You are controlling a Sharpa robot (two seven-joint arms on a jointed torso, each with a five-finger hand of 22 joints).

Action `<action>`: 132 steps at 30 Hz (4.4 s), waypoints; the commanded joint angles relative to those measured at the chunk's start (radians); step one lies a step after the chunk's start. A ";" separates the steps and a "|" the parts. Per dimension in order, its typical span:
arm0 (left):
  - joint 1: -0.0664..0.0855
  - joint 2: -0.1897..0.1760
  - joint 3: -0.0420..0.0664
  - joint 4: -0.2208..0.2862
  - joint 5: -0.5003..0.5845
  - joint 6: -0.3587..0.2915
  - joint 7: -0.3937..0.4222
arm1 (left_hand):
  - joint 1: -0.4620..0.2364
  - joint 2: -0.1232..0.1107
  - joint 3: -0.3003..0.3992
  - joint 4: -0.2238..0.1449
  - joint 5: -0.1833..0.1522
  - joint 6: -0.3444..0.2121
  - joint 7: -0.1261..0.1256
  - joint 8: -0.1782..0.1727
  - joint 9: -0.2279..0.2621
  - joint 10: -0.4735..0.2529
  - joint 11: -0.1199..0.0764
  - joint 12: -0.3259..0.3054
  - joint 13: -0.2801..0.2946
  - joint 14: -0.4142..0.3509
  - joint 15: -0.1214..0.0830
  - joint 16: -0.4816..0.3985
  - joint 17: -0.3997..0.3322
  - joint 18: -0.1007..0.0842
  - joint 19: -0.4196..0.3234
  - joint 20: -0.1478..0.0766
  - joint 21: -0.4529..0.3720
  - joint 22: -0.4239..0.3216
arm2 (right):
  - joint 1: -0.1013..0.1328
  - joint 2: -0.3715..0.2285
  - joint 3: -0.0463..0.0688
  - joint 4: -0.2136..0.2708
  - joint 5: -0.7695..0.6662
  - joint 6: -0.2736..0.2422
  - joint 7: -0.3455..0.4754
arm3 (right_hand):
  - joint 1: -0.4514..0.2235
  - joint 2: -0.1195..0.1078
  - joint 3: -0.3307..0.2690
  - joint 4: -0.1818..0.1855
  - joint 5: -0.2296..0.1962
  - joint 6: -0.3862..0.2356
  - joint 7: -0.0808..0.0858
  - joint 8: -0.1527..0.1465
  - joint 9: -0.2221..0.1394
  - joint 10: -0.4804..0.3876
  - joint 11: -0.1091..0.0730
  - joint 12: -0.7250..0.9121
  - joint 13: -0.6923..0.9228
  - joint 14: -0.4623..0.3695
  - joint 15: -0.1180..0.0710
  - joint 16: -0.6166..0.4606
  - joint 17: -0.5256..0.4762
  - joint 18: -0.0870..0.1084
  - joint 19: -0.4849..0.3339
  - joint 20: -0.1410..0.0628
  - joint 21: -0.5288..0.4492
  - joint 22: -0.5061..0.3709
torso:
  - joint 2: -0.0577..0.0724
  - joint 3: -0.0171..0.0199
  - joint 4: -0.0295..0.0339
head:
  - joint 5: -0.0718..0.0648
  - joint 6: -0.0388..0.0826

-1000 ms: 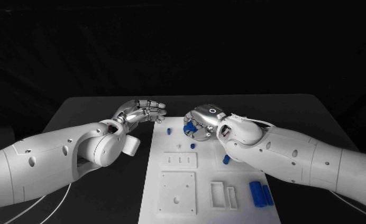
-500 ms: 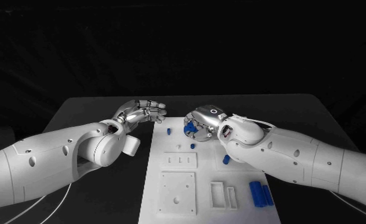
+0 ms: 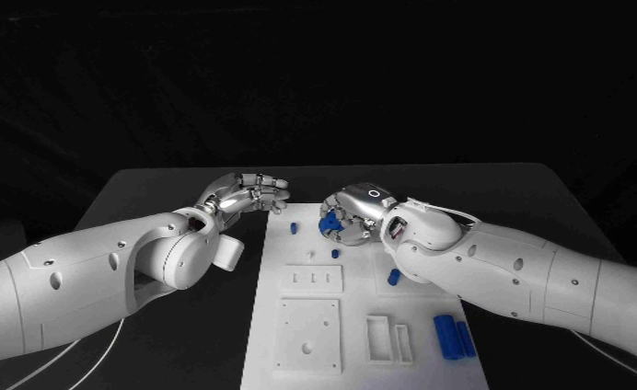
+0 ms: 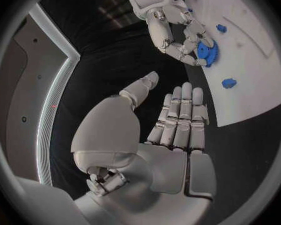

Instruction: Assemble the parts on the task board

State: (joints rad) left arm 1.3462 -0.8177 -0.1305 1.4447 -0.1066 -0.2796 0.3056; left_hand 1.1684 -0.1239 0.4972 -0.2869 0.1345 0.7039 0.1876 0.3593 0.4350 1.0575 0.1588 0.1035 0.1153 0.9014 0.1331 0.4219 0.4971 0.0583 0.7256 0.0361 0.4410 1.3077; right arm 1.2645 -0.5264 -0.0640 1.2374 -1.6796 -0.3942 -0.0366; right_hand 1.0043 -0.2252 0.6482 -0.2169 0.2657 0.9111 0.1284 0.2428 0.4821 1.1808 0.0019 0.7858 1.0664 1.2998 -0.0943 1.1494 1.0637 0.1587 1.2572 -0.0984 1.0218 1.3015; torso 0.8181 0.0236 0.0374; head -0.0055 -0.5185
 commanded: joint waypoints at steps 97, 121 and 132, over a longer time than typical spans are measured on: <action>0.001 -0.003 0.001 -0.002 0.001 0.022 0.008 | -0.006 0.000 0.008 0.001 0.002 -0.008 0.026 -0.005 -0.001 0.002 0.005 -0.007 -0.001 -0.004 0.004 -0.007 0.004 0.018 -0.010 0.000 0.006 0.019 | -0.011 -0.031 -0.005 0.032 0.027 0.003 0.005 | 0.000 0.013 0.012 -0.024 0.027 -0.023 0.024 0.029 -0.013 -0.024 0.041 -0.443 -0.466 0.029 0.025 -0.075 -0.081 0.103 0.030 -0.012 -0.041 0.009 | 0.000 -0.0004 0.0004 | -0.001 -0.014; 0.001 0.003 0.001 -0.007 0.001 0.025 0.008 | -0.007 0.000 0.008 0.001 0.002 -0.008 0.026 -0.005 -0.001 0.002 0.005 -0.008 -0.001 -0.004 0.004 -0.007 0.005 0.018 -0.010 0.000 0.006 0.019 | -0.015 -0.036 -0.005 0.040 0.010 0.008 -0.023 | 0.001 0.008 0.006 -0.029 0.027 -0.032 0.026 0.025 -0.017 0.006 0.042 -0.458 -0.478 0.029 0.026 -0.067 -0.084 0.103 0.035 -0.011 -0.040 0.011 | 0.000 -0.0018 -0.0002 | -0.002 -0.014; 0.001 0.003 0.001 -0.008 0.001 0.025 0.008 | -0.006 0.000 0.009 0.001 0.002 -0.008 0.026 -0.005 -0.001 0.002 0.005 -0.008 -0.001 -0.004 0.004 -0.008 0.005 0.018 -0.010 0.000 0.006 0.019 | -0.016 -0.034 -0.005 0.041 -0.015 -0.021 -0.035 | 0.009 0.006 0.013 -0.030 0.026 -0.036 0.030 0.031 -0.020 -0.043 0.056 -0.548 -0.532 0.024 0.039 -0.073 -0.099 0.103 0.033 -0.008 -0.051 0.008 | 0.000 -0.0020 0.0019 | -0.002 -0.014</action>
State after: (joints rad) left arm 1.3462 -0.8166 -0.1306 1.4359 -0.1068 -0.2717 0.3054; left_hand 1.1685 -0.1238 0.4999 -0.2842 0.1345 0.7040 0.1876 0.3593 0.4352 1.0576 0.1588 0.0997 0.1156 0.9014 0.1330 0.4181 0.5008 0.0614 0.7238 0.0344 0.4410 1.3072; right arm 1.2549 -0.5616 -0.0644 1.2818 -1.6675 -0.4266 -0.0509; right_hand 1.0063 -0.2165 0.6583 -0.2465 0.2943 0.8701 0.1510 0.2691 0.4612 1.1575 0.0359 0.2467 0.5880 1.3232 -0.0602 1.0784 0.9646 0.1386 1.2880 -0.1073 0.9745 1.3077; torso 0.8179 0.0220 0.0385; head -0.0072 -0.5320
